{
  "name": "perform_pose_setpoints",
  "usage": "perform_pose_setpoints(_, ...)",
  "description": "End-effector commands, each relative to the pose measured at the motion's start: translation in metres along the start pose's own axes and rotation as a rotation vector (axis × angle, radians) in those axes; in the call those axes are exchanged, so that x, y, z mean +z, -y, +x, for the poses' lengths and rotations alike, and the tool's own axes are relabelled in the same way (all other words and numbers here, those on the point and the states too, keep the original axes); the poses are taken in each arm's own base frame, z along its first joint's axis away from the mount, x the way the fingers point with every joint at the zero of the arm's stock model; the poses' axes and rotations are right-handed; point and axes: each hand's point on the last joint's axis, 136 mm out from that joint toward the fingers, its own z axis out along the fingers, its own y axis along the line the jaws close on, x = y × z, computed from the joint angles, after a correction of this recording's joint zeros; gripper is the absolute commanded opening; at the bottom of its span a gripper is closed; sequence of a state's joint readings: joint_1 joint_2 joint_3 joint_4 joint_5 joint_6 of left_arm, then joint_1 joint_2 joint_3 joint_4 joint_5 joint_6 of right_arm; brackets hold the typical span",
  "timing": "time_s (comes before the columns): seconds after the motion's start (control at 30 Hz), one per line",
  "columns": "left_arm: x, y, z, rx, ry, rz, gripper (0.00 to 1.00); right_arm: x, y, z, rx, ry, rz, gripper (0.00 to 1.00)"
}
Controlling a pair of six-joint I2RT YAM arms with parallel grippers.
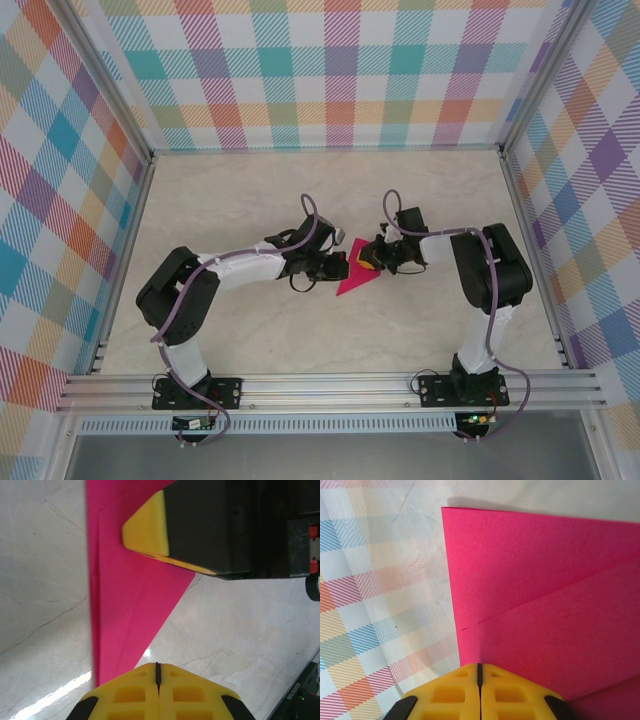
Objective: Fold a paper plane with a square sheet of paper (pick it up from the middle)
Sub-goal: Fourth fold the wing at the center of the table.
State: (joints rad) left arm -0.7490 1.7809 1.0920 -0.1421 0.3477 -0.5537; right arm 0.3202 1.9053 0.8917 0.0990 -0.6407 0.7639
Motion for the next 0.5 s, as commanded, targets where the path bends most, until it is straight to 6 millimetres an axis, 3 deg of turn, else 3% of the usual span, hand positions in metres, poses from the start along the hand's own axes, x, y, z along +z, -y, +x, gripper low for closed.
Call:
perform_pose_setpoints(0.0, 0.007, -0.008, -0.002, -0.047, 0.016, 0.004, 0.01, 0.02, 0.018, 0.016, 0.063, -0.054, 0.07, 0.08)
perform_pose_setpoints(0.27, 0.02, -0.04, 0.011, -0.077, -0.007, -0.087, 0.0, 0.018, 0.013, 0.016, 0.038, -0.062, 0.075, 0.08)
perform_pose_setpoints(0.47, 0.026, -0.054, 0.021, -0.091, -0.04, -0.116, 0.0, 0.012, -0.003, 0.013, 0.002, -0.062, 0.041, 0.08)
